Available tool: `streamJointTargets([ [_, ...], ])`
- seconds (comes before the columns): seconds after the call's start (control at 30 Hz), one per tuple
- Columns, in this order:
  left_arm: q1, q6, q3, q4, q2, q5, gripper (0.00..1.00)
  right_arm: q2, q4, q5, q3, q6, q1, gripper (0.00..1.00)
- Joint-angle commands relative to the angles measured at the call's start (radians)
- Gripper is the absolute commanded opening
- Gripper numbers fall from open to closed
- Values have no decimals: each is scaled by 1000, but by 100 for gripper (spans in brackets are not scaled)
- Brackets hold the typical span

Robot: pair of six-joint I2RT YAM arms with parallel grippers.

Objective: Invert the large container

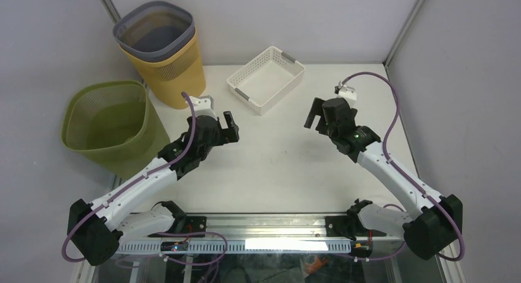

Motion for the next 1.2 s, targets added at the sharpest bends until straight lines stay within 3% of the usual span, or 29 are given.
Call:
streamJointTargets([
  [0.0,2,24,1,40,-32,-5,99,-53,79,20,-11,2,-1,98],
  [0.2,-10,55,-12,67,-17,134,99,-57,57,32,-30,25,-1,96],
  [0.53,-200,-113,-48,56,95,86,99,-13,122,-124,-82,98,2,95],
  [0.87,-225,-219,-72,15,81,-14,99,296,16,-100,169,206,69,92],
  [1.17,-141,-281,-76,-70,6,-10,99,716,-150,-11,691,338,72,89],
])
